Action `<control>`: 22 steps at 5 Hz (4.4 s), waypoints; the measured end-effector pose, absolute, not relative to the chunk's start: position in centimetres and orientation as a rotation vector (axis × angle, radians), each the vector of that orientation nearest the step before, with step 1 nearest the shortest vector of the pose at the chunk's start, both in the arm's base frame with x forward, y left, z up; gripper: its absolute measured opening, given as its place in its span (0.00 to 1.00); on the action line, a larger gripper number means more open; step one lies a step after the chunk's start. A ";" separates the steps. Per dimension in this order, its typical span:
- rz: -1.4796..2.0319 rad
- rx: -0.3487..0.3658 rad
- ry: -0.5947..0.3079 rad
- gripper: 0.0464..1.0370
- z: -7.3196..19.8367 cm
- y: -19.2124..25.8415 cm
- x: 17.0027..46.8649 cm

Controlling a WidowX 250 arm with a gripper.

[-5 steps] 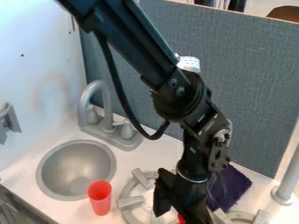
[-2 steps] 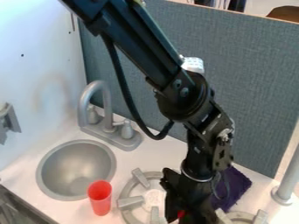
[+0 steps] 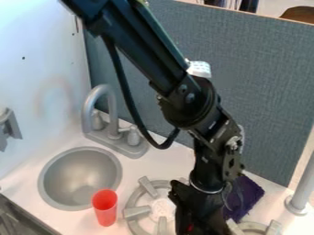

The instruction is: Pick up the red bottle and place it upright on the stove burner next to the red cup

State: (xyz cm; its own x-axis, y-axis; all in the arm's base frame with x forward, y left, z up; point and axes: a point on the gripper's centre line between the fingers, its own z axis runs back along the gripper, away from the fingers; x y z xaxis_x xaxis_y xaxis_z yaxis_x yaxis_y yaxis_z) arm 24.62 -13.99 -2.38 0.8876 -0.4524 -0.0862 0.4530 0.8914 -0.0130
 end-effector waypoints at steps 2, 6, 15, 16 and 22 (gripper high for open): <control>-0.394 -0.058 -0.072 0.29 4.8 -11.4 24.3; -0.234 0.092 0.012 0.29 3.1 -6.7 30.2; -0.274 0.027 0.117 0.29 -0.7 -6.9 31.7; -0.270 0.035 0.136 0.29 -0.9 -6.0 31.6; -0.218 0.020 0.024 0.96 3.8 -5.9 30.7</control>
State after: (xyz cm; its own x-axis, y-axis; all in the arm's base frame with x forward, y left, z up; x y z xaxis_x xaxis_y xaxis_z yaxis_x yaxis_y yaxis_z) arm 30.67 -5.86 3.81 0.9761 -0.2156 -0.0263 0.2161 0.9762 0.0174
